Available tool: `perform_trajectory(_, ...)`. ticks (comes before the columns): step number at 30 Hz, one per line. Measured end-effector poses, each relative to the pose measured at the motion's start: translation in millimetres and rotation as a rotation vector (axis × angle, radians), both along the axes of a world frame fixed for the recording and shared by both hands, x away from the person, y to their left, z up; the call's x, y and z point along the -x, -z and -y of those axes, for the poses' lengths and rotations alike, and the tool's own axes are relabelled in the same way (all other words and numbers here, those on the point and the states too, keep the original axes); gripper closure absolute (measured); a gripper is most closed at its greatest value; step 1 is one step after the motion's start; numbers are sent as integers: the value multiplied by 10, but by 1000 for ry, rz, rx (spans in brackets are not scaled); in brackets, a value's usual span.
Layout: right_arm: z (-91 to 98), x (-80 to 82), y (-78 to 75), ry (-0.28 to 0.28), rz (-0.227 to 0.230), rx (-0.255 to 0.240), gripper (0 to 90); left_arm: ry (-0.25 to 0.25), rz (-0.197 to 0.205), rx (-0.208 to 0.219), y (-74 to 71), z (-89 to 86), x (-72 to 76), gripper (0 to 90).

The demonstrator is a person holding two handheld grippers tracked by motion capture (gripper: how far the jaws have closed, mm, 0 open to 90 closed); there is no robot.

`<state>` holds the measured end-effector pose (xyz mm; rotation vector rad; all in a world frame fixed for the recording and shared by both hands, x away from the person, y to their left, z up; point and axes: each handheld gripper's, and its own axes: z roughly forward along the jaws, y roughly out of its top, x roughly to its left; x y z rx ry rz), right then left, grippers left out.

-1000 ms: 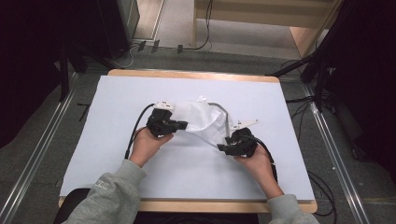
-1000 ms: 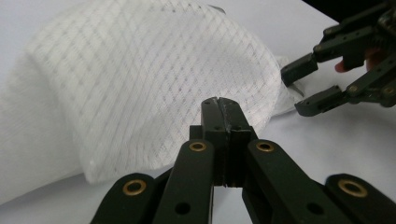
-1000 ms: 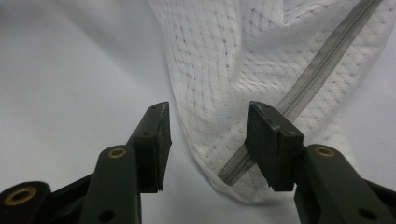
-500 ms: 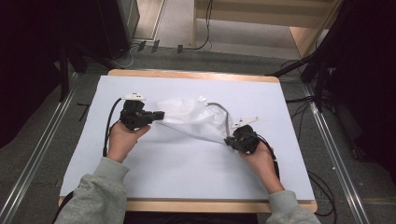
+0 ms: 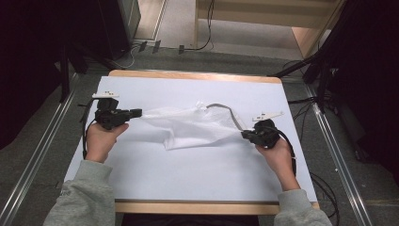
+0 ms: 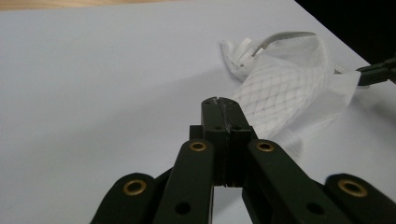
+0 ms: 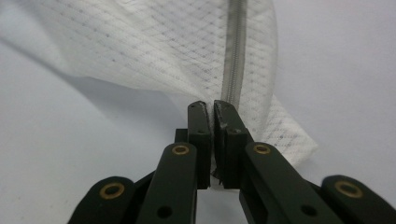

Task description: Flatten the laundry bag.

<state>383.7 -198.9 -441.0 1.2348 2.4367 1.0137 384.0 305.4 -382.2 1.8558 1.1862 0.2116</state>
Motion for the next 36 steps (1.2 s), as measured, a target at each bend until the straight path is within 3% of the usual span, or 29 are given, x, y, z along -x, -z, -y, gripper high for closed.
perform_trajectory(5, 45, -51, 8, 8, -5, -13, 876, -3, -49, 9, 79, -119, -6, 900)
perform_trajectory(6, 35, -63, 8, 11, -11, -12, 876, -27, -63, -19, 114, -153, -7, 900)
perform_trajectory(7, 28, -64, 10, 11, -20, -13, 876, -35, -65, -20, 127, -184, -8, 900)
perform_trajectory(10, 7, -66, 28, 1, -34, -20, 876, -44, -61, 39, 155, -266, 0, 900)
perform_trajectory(11, -9, -66, 35, -2, -39, -23, 876, -44, -62, 42, 157, -264, 5, 900)
perform_trajectory(15, -90, -75, 51, -27, -75, -53, 878, -29, -52, 52, 149, -226, 38, 880)
perform_trajectory(17, -168, -53, 67, -56, -79, -35, 877, -11, -51, 60, 147, -179, 64, 822)
perform_trajectory(23, -385, 9, 69, -153, -103, -87, 842, 51, -57, 21, 196, 8, 216, 708)
perform_trajectory(26, -463, 46, 38, -192, -70, -77, 755, 58, -68, -3, 223, 56, 300, 655)
perform_trajectory(30, -423, 37, -75, -162, 3, -86, 691, 63, -77, -9, 267, 107, 397, 583)
perform_trajectory(33, -370, -23, -83, -117, 22, -84, 669, 61, -83, -17, 318, 141, 444, 550)
perform_trajectory(36, -326, -145, -37, -66, 17, -77, 622, 57, -127, 1, 420, 177, 465, 519)
